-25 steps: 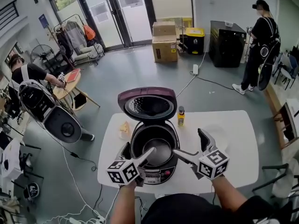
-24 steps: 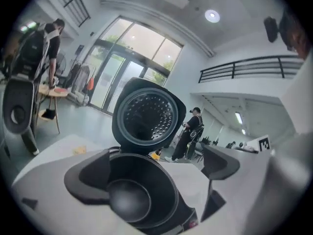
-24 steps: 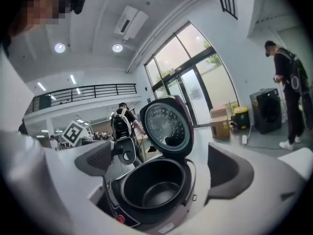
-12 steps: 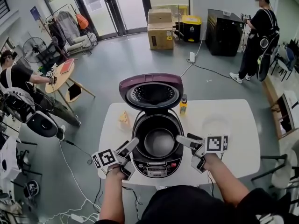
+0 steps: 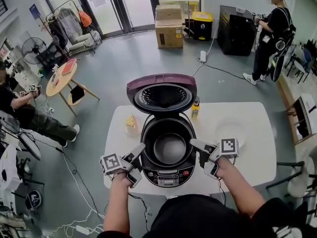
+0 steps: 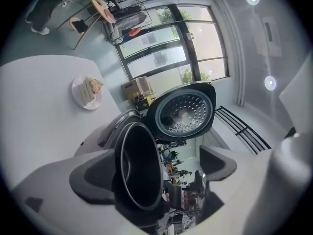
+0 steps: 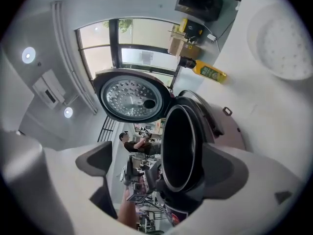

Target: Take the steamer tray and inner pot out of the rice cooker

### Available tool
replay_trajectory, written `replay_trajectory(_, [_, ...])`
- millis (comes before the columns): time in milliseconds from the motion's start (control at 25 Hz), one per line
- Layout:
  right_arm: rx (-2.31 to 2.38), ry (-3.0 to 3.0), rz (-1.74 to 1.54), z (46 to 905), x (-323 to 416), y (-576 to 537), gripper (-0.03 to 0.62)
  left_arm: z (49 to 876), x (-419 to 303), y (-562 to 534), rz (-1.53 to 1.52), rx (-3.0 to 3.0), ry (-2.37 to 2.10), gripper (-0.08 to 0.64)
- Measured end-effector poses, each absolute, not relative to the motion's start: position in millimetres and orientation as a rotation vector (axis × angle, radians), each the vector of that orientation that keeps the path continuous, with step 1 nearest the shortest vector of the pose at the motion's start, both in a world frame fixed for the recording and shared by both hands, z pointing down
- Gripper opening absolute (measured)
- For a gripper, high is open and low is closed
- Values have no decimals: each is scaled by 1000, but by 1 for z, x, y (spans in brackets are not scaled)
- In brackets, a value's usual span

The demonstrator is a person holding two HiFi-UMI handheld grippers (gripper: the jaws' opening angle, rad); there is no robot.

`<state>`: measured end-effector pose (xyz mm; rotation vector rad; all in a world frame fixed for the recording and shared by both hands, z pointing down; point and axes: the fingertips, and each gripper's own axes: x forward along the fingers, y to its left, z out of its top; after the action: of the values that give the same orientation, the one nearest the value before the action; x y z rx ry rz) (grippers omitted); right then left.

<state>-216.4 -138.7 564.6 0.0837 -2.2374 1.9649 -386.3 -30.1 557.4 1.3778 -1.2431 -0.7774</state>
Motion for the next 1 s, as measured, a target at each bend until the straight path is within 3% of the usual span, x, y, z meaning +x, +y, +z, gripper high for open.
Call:
replay_trajectory(360, [16, -2200, 2022, 565, -224, -138, 565, 562, -381, -28, -778, 1379, -1164, 471])
replay_trajectory(680, [27, -2205, 1964, 571, -228, -141, 499, 573, -383, -28, -671, 1407, -1143, 372])
replay_trajectory(880, [59, -2220, 1885, 579, -224, -139, 385, 593, -390, -24, -502, 1377, -1202, 208])
replay_trajectory(1000, [103, -2220, 1819, 590, -219, -141, 275, 600, -390, -24, -417, 1374, -1228, 150])
